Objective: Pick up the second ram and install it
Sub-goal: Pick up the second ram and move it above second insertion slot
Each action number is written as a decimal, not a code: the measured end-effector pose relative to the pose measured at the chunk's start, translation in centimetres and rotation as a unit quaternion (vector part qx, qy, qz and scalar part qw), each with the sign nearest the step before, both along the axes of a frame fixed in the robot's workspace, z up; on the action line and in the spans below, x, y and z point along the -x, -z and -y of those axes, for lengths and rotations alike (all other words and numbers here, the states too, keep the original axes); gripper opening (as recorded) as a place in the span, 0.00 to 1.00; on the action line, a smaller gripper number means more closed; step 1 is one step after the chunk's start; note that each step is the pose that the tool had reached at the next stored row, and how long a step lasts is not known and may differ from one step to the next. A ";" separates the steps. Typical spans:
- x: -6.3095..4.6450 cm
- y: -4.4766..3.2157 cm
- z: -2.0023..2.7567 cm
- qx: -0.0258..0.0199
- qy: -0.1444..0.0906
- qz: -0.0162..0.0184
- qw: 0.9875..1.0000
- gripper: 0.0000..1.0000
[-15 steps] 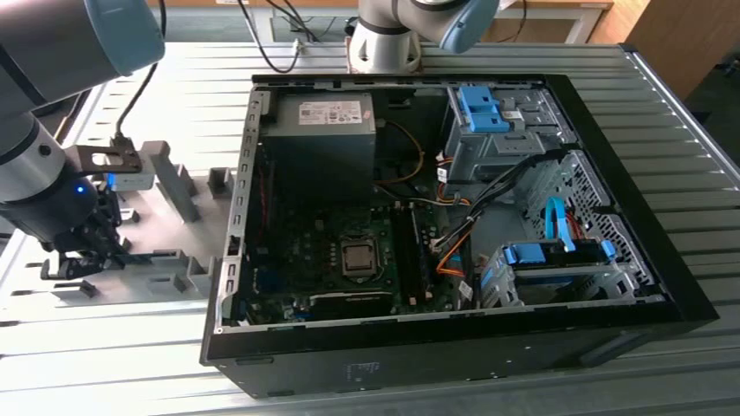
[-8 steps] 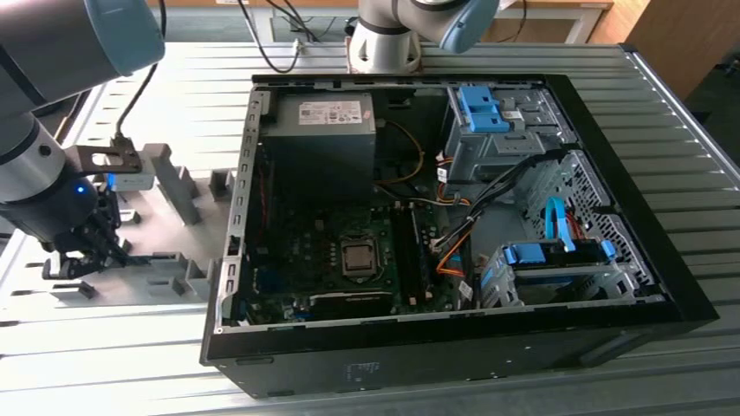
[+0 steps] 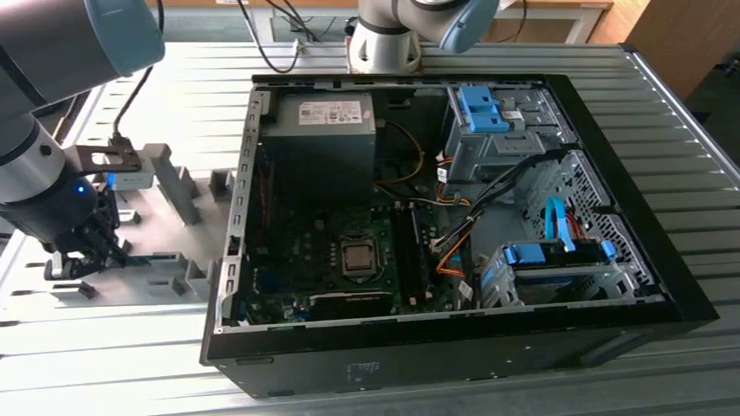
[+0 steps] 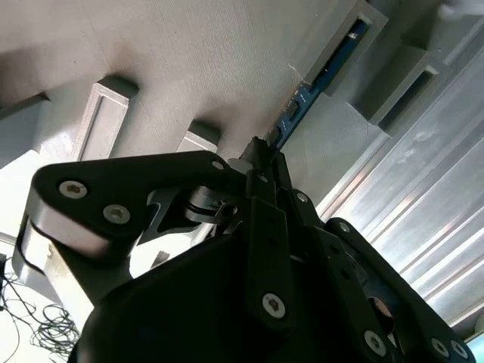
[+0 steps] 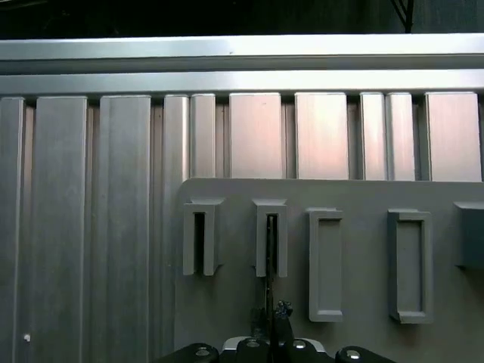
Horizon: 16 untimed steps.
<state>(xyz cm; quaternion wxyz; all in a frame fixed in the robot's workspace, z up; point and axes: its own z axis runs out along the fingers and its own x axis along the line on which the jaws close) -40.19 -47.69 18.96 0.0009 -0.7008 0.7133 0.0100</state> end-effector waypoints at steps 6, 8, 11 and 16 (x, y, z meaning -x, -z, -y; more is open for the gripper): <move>0.0 0.00 0.00 0.000 -0.017 0.000 1.000 0.14; 0.0 0.01 0.00 0.000 -0.020 0.000 1.000 0.14; 0.0 0.01 -0.05 0.000 -0.028 0.000 1.000 0.14; 0.0 0.01 -0.17 0.000 -0.029 0.000 1.000 0.14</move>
